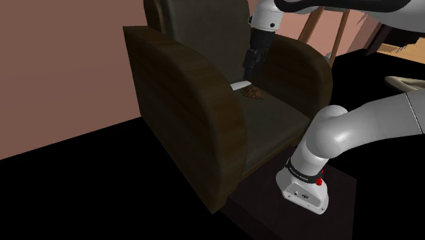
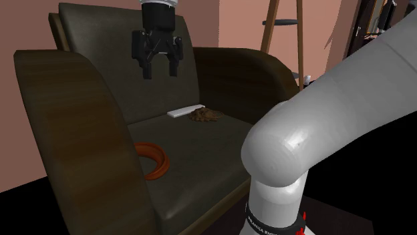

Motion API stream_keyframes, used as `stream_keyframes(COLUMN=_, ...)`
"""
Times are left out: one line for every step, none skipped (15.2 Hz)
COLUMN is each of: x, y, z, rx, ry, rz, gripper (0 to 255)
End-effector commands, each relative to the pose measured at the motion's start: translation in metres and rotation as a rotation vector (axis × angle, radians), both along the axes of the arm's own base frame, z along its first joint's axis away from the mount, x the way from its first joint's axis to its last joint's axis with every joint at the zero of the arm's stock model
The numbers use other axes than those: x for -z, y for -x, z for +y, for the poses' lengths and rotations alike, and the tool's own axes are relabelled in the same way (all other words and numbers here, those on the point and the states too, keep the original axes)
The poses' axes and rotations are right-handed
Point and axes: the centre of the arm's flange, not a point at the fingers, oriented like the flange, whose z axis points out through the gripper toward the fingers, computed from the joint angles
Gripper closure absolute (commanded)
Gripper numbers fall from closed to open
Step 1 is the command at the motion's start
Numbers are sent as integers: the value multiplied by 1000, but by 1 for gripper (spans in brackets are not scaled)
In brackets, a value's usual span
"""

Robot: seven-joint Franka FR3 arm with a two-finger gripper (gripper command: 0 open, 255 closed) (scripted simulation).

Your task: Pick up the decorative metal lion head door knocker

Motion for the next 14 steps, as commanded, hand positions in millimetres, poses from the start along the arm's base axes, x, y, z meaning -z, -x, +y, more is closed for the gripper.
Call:
stream_keyframes(x=0, y=0, z=0, rx=0, ry=0, rz=0, gripper=0)
stream_keyframes(x=5, y=-2, z=-12, rx=4, ry=-1, rz=1, gripper=0)
stream_keyframes(x=11, y=-4, z=-24, rx=7, ry=-1, rz=2, gripper=0)
stream_keyframes(x=16, y=-6, z=-36, rx=11, ry=-2, rz=3, gripper=0)
stream_keyframes(x=21, y=-8, z=-48, rx=15, ry=-2, rz=4, gripper=0)
stream_keyframes(x=27, y=-10, z=-60, rx=18, ry=-3, rz=6, gripper=0)
stream_keyframes(x=32, y=-12, z=-72, rx=22, ry=-3, rz=7, gripper=0)
stream_keyframes(x=38, y=-14, z=-84, rx=26, ry=-4, rz=8, gripper=0)
stream_keyframes(x=43, y=-16, z=-96, rx=29, ry=-4, rz=9, gripper=0)
stream_keyframes(x=49, y=-18, z=-108, rx=33, ry=-5, rz=10, gripper=0)
stream_keyframes(x=54, y=-20, z=-120, rx=37, ry=-5, rz=11, gripper=0)
stream_keyframes(x=59, y=-21, z=-132, rx=41, ry=-6, rz=12, gripper=0)
stream_keyframes(x=65, y=-23, z=-144, rx=44, ry=-7, rz=13, gripper=0)
stream_keyframes(x=70, y=-25, z=-156, rx=48, ry=-7, rz=14, gripper=0)
